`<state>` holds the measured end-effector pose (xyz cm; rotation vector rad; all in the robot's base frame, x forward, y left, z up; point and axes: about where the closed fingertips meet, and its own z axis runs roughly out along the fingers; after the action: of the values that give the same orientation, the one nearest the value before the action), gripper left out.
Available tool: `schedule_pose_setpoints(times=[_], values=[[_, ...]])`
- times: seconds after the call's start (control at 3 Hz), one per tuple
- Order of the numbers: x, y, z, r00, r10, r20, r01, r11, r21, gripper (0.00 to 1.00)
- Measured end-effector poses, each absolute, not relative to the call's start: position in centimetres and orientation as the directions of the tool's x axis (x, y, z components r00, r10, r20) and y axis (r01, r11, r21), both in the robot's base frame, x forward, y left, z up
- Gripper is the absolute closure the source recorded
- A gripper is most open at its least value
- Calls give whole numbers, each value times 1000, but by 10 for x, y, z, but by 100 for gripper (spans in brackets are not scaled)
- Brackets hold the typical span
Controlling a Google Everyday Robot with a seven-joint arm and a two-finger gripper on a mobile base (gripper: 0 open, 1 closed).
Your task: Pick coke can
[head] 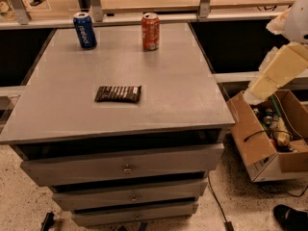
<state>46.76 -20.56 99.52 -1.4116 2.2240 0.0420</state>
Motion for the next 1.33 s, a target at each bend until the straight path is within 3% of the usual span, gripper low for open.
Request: schedule_pose_setpoints(times=[1.33], values=[[519, -189, 973, -523, -464, -714, -602, 795, -76, 0]])
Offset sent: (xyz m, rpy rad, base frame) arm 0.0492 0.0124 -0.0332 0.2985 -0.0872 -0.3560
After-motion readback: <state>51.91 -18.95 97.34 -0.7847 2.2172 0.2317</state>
